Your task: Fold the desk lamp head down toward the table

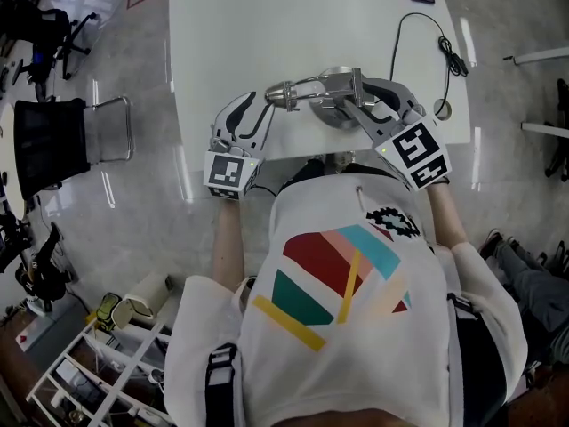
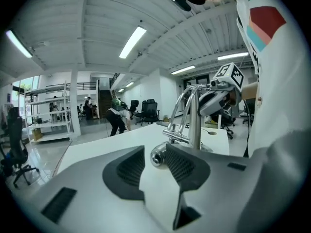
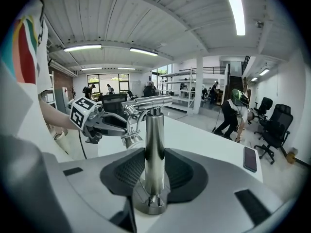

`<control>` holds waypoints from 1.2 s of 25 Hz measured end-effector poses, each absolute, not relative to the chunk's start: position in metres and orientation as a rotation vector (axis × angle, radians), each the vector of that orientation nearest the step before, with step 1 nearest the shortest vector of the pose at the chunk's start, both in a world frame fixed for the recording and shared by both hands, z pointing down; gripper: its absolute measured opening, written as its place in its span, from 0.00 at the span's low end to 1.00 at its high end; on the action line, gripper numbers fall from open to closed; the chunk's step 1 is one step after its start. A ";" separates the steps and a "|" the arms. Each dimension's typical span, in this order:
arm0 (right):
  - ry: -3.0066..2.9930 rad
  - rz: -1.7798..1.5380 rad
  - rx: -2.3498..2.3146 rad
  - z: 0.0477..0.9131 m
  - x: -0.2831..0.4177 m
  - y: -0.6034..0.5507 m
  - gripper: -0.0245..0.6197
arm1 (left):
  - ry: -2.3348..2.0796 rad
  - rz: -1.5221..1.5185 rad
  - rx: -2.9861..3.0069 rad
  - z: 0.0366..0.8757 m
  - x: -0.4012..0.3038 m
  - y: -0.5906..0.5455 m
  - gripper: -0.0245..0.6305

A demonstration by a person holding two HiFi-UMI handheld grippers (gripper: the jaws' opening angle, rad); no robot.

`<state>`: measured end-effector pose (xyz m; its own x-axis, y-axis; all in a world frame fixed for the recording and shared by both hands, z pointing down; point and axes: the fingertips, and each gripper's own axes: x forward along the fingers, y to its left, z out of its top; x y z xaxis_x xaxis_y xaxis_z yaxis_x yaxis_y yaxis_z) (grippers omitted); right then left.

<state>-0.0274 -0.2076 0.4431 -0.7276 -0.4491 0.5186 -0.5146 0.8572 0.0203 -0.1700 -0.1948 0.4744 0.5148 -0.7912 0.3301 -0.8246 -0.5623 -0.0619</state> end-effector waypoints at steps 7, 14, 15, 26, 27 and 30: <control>-2.500 0.163 0.616 0.443 -0.030 -0.207 0.21 | -1.268 0.676 2.695 0.480 -0.155 -0.190 0.19; -2.482 0.144 0.569 0.441 -0.033 -0.206 0.21 | -1.142 0.741 2.686 0.490 -0.145 -0.191 0.19; -2.480 0.143 0.568 0.442 -0.033 -0.206 0.21 | -1.139 0.737 2.680 0.491 -0.144 -0.192 0.19; -2.495 0.212 0.615 0.446 -0.033 -0.210 0.21 | -1.202 0.702 2.646 0.491 -0.144 -0.194 0.19; -2.496 0.221 0.627 0.445 -0.034 -0.211 0.21 | -1.221 0.712 2.643 0.490 -0.145 -0.195 0.19; -2.497 0.234 0.646 0.443 -0.035 -0.211 0.21 | -1.270 0.769 2.657 0.487 -0.146 -0.193 0.19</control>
<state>-0.0347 -0.2109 0.4434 -0.7363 -0.3977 0.5474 -0.4925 0.8698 -0.0306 -0.1458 -0.1932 0.4870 0.5253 -0.7023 0.4806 -0.7516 -0.6477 -0.1251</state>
